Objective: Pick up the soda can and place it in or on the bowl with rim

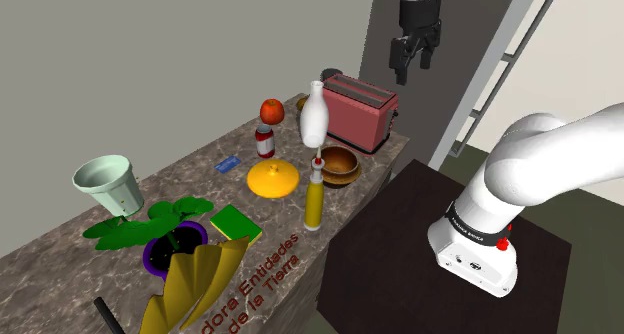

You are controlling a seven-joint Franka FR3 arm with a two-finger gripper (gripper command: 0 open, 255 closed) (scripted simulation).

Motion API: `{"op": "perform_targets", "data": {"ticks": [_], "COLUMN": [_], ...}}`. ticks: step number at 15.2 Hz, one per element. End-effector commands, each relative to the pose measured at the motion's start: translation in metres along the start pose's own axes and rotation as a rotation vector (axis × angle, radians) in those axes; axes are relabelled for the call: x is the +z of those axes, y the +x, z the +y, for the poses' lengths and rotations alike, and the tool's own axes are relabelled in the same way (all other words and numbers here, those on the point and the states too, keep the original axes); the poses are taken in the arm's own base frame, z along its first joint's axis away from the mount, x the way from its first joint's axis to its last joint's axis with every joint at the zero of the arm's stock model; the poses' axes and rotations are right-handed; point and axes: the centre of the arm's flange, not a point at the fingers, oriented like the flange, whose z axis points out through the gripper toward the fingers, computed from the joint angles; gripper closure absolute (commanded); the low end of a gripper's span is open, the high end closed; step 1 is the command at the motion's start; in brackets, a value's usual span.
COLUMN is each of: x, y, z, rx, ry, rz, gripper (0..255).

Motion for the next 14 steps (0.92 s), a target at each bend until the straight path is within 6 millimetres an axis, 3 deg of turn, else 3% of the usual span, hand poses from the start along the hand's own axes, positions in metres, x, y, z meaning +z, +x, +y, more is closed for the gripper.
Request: {"op": "perform_targets", "data": {"ticks": [1, 14], "x": [0.0, 0.061], "y": [0.0, 0.146], "z": [0.0, -0.061], "rx": [0.0, -0.064], "ry": [0.0, 0.058], "rz": [0.0, -0.007], "gripper": [0, 0]}}
